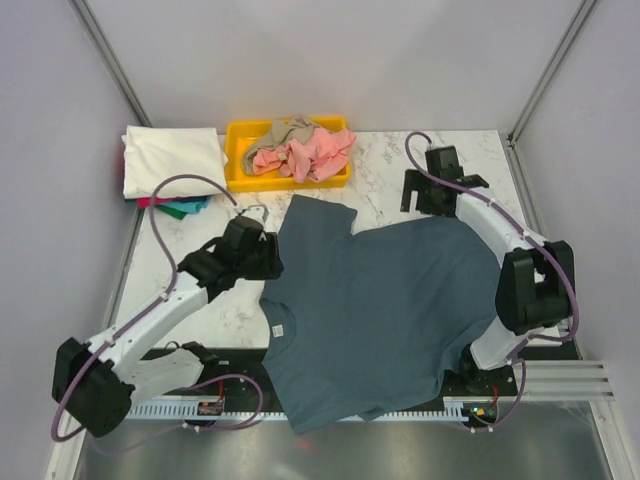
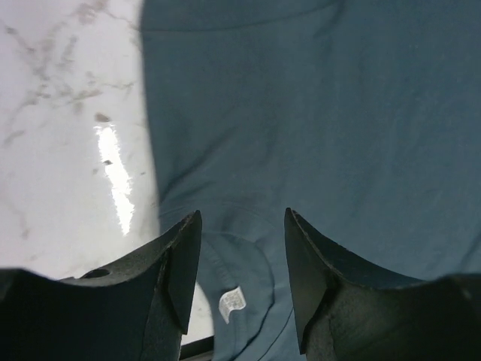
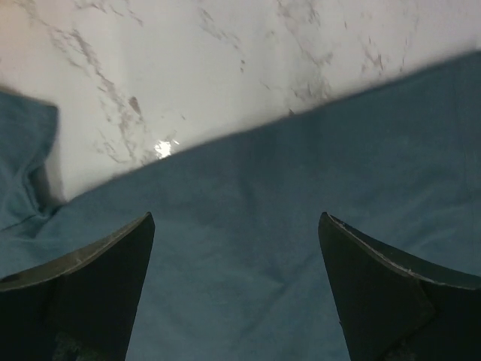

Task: Fold and stack the t-shirts
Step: Flatten the tshirt out

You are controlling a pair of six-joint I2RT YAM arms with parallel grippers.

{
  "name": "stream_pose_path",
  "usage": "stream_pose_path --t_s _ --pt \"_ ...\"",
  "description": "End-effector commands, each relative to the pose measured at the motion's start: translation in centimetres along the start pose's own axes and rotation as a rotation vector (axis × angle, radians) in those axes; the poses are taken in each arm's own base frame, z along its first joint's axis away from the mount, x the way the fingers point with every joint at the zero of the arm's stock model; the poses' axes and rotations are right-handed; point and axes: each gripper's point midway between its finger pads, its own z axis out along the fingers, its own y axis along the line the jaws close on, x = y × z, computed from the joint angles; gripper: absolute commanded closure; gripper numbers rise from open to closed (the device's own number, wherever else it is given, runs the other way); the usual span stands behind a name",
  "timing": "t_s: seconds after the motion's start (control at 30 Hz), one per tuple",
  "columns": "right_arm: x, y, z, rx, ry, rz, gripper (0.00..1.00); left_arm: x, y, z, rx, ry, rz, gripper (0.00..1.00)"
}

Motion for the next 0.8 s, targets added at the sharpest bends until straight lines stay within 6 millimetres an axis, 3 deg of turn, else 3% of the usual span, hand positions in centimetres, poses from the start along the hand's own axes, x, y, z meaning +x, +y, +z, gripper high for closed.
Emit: stream_pose_path --t_s 0.0,0.07,0.1,0.13,0.2,0.23,0.43,0.47,0.53,0.57,0.6,0.63,0.67,0.7,0.77 --pt "6.4 -3.1 1.5 0.068 0.138 0.157 0.02 -0.3 -4.6 3.2 0.135 0.021 -0.061 0.45" --pt "7.6 -4.6 1.9 0.083 0.147 0.221 0.02 -0.2 -5.3 4.9 0.135 0.051 -0.061 0.46" --pt "8.9 -5.6 2.3 0.086 0.179 0.256 0.02 0.7 -5.3 7.1 0.113 0.101 -0.058 0.46" --pt "9.4 -5.9 2.9 0.079 0.195 0.275 0.02 0.3 -5.7 7.9 0.110 0.105 -0.062 0.46" --pt "10.1 -6.4 3.6 0.071 0.233 0.299 0.02 1.8 -5.7 10.7 0.091 0.185 -0.041 0.46" --pt "10.5 -6.7 4.4 0.080 0.249 0.301 0.02 1.2 -6.1 11.5 0.087 0.186 -0.035 0.46" --pt "10.1 -6.0 7.9 0.026 0.317 0.352 0.03 0.6 -3.3 16.8 -0.023 0.254 -0.040 0.47" --pt "8.8 -5.7 8.4 0.015 0.297 0.361 0.03 -0.1 -1.9 17.5 -0.071 0.246 -0.049 0.47" --pt "8.7 -5.4 9.7 0.006 0.320 0.375 0.03 -2.4 -1.9 18.5 -0.070 0.229 -0.062 0.48" --pt "8.4 -5.1 10.1 -0.005 0.320 0.382 0.03 -2.5 -0.4 19.3 -0.109 0.249 -0.075 0.48" --pt "7.4 -4.7 10.9 -0.018 0.314 0.393 0.02 -5.3 -0.4 19.6 -0.120 0.196 -0.063 0.48" --pt "6.9 -4.6 11.3 -0.024 0.311 0.396 0.02 -6.4 0.1 20.0 -0.137 0.181 -0.059 0.48" --pt "5.2 -4.2 11.5 -0.040 0.285 0.403 0.02 -7.1 1.9 20.8 -0.197 0.180 -0.055 0.48" --pt "5.4 -4.0 12.1 -0.044 0.301 0.403 0.02 -10.4 1.8 21.0 -0.203 0.126 -0.023 0.48" --pt "3.4 -3.4 12.5 -0.077 0.272 0.411 0.02 -12.1 3.5 21.7 -0.271 0.125 -0.003 0.48"
